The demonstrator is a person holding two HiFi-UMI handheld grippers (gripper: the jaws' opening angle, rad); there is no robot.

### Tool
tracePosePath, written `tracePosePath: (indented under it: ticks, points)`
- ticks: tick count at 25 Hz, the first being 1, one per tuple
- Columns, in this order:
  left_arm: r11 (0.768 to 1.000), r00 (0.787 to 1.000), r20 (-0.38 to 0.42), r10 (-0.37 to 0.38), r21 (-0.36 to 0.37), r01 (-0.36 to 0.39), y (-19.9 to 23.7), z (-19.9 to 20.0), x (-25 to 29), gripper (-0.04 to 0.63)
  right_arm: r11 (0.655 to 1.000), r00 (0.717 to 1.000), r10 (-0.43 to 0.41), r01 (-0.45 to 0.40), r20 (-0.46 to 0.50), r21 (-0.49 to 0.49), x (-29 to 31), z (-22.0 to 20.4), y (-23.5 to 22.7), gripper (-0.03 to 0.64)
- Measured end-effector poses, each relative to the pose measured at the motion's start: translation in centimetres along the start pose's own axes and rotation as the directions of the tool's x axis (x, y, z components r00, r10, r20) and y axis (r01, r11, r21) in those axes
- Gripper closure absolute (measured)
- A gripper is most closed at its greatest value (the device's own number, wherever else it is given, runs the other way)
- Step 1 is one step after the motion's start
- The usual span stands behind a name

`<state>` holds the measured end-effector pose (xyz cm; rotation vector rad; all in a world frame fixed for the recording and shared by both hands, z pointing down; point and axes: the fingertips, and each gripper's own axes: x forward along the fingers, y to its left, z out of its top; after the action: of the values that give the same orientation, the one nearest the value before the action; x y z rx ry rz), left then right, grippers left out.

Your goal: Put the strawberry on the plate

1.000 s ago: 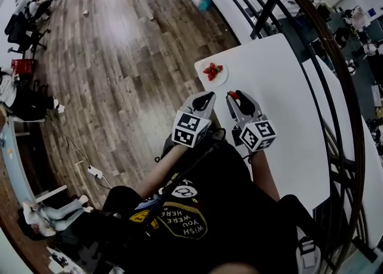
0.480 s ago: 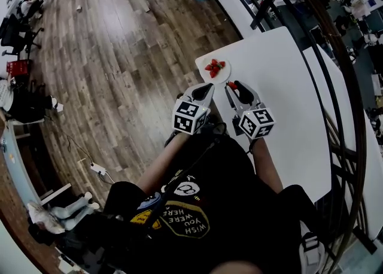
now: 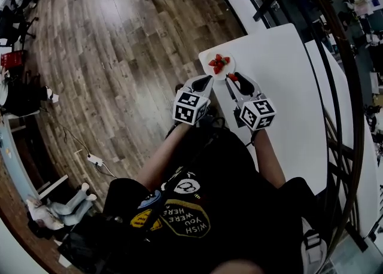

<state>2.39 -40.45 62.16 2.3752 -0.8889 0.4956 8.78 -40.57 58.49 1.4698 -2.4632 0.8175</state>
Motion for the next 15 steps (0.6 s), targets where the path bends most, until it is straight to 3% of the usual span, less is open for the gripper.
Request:
tracePosePath:
  ticks: [15]
  points:
    - [0.999, 0.995, -0.099, 0.003, -0.043, -0.007, 3.4, -2.7, 3.0, 0.594, 0.999, 0.995, -0.029, 0.026, -0.101, -0.029, 4.0, -3.5, -2.8, 0.469]
